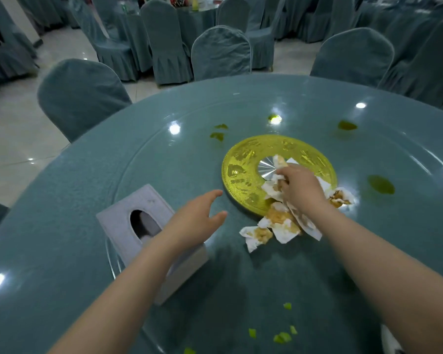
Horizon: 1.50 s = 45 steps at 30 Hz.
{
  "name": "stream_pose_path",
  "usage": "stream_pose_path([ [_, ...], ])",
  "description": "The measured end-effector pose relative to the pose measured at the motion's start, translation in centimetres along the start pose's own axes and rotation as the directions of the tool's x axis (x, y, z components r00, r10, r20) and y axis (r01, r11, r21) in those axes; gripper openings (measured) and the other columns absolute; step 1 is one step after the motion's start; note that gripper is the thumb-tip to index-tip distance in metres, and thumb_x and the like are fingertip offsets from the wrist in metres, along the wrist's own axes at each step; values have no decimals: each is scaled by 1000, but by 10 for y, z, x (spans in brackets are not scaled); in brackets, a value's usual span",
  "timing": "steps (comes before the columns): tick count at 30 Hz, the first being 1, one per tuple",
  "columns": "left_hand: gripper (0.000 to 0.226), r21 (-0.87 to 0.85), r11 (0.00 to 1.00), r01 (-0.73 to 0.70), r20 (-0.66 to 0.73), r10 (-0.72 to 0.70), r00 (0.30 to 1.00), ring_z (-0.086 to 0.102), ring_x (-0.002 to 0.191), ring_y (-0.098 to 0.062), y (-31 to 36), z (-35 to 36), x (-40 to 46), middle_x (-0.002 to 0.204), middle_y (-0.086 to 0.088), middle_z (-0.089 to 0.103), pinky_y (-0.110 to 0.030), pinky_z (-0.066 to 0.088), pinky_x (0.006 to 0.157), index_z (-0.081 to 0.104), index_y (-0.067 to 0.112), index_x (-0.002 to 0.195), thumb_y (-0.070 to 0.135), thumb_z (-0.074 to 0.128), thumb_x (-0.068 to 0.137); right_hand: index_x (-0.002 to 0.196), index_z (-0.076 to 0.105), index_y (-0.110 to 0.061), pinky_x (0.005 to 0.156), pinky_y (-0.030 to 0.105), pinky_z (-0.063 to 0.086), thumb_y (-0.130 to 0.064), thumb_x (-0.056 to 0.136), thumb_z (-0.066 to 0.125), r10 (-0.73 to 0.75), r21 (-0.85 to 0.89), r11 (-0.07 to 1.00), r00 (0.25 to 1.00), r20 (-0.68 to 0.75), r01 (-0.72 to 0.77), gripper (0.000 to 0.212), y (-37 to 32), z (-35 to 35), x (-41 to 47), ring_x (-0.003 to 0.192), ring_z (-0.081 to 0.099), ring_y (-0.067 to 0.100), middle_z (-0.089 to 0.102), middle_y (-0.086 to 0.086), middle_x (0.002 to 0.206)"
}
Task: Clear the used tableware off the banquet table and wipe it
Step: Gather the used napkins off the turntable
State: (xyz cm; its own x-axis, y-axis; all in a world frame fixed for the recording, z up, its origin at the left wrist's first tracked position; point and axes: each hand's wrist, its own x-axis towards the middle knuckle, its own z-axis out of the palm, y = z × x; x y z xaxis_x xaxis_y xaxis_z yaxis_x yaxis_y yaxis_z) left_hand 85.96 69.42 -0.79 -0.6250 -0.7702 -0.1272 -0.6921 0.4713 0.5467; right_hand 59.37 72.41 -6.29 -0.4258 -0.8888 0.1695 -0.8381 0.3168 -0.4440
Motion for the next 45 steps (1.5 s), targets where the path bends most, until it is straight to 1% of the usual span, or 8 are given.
stream_pose_path([
  [3, 66, -32, 999, 0, -27, -1, 1000, 34, 138, -14, 5, 12, -2, 153, 4, 35, -22, 27, 104, 28, 24, 148, 38, 58, 91, 121, 64, -16, 93, 36, 42, -15, 88, 55, 151, -44, 988, 989, 5, -150, 34, 27, 0, 4, 120, 50, 31, 58, 11, 130],
  [5, 79, -72, 997, 20, 15, -19, 1000, 30, 140, -14, 6, 26, -5, 155, 2, 30, -22, 25, 105, 22, 23, 150, 41, 64, 86, 135, 51, -24, 105, 42, 34, -42, 88, 56, 225, -48, 974, 961, 158, -220, 51, 33, 6, 1, 134, 36, 36, 40, 13, 147],
  [8, 105, -94, 991, 91, 136, -78, 988, 16, 145, -14, 0, 49, -10, 160, 0, 13, -23, 17, 111, 7, 16, 153, 45, 73, 77, 146, 13, -48, 112, 60, 10, -94, 55, 41, 270, -117, 963, 858, 438, -243, 106, 28, 19, -10, 142, -7, 46, -4, 8, 160],
  [11, 129, -15, 973, 232, 213, -224, 951, -1, 148, -20, -17, 63, -15, 161, -9, -7, -33, 12, 119, -12, 9, 150, 50, 78, 69, 143, -1, -55, 111, 66, 2, -105, 26, 32, 226, -146, 974, 817, 530, -174, 131, 18, 21, -11, 139, -23, 45, -16, 9, 158],
  [17, 141, 285, 897, 337, 224, -404, 887, -17, 145, -31, -45, 73, -18, 155, -20, -23, -45, 6, 118, -18, -2, 146, 63, 75, 63, 140, -7, -59, 107, 71, 3, -92, 39, 58, 224, -189, 972, 772, 595, -137, 124, 0, 25, -9, 134, -33, 47, -27, 12, 155],
  [29, 132, 306, 914, 266, 205, -336, 919, -9, 147, -28, -81, 50, 5, 158, -16, -17, -43, 7, 119, -9, 1, 149, 53, 79, 66, 142, 14, -54, 106, 72, 10, -78, 58, 63, 259, -217, 960, 855, 449, -177, 100, -17, 45, -15, 142, -12, 44, -1, 7, 158],
  [38, 133, 401, 873, 279, 176, -372, 911, 0, 148, -23, -77, 53, 5, 160, -12, -9, -50, 9, 116, -3, 4, 151, 61, 77, 62, 132, 52, -30, 107, 42, 32, -32, 76, 65, -50, -62, 995, 941, 336, 75, 57, -44, 62, -48, 130, 36, 27, 43, 5, 141],
  [45, 135, 390, 874, 290, 200, -388, 900, -6, 148, -22, -76, 57, -2, 160, -8, -16, -54, 8, 115, -12, 7, 151, 66, 74, 64, 123, 64, -23, 91, 30, 39, -4, 77, 59, -100, 39, 995, 957, 272, 93, 50, -55, 58, -67, 115, 50, 25, 59, 3, 121],
])
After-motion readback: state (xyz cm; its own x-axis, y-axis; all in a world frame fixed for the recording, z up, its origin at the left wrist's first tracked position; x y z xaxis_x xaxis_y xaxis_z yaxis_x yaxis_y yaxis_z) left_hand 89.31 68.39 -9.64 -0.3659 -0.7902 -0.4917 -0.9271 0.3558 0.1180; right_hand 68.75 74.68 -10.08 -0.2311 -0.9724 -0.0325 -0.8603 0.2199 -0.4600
